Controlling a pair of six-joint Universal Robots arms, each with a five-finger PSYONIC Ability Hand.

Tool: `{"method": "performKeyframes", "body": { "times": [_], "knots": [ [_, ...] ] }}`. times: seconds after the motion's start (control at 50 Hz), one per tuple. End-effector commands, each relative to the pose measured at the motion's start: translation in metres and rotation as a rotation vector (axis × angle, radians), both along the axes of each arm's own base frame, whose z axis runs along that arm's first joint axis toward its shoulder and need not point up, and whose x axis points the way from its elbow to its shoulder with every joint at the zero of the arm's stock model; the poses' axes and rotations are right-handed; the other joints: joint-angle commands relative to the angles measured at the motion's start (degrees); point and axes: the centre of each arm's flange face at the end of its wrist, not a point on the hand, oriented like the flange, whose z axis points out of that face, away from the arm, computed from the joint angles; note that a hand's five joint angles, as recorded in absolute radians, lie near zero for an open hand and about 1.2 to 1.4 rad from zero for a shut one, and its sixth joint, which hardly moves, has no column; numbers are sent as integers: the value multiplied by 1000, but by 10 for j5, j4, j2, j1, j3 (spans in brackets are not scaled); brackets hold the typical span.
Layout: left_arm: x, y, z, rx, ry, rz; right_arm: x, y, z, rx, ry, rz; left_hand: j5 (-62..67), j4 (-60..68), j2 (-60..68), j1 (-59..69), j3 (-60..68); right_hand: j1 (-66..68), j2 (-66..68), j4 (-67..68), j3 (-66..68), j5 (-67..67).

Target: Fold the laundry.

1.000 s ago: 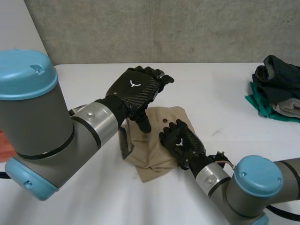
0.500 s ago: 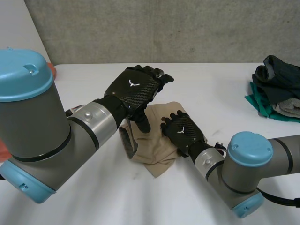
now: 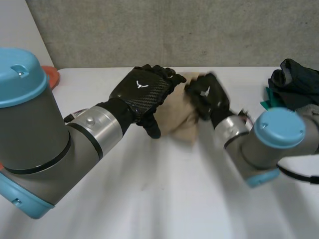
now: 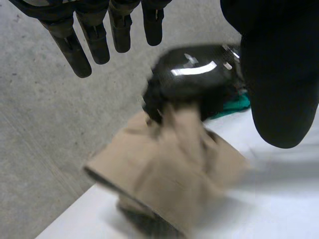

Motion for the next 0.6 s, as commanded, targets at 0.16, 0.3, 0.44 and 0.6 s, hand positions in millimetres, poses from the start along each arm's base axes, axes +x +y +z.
{"method": "performKeyframes", "body": {
  "times": [0.16,0.3,0.44,0.6],
  "knots": [
    [-1,4,13,-45,33,-12,-82,-118,131,-347,-330,-148,-15,-4,-4,14,-7,248,173,138,157,228],
    [-13,22,17,-72,48,-79,-169,-176,131,-361,-364,-223,-18,-7,-7,11,-11,248,173,138,157,228],
    [-24,40,13,-71,54,-183,-249,-220,74,-291,-371,-232,-18,-7,-7,11,-11,248,173,138,157,228],
    [-28,45,5,-60,46,-231,-310,-232,-6,-148,-424,-215,-18,-7,-7,11,-11,248,173,138,157,228]
  ]
}}
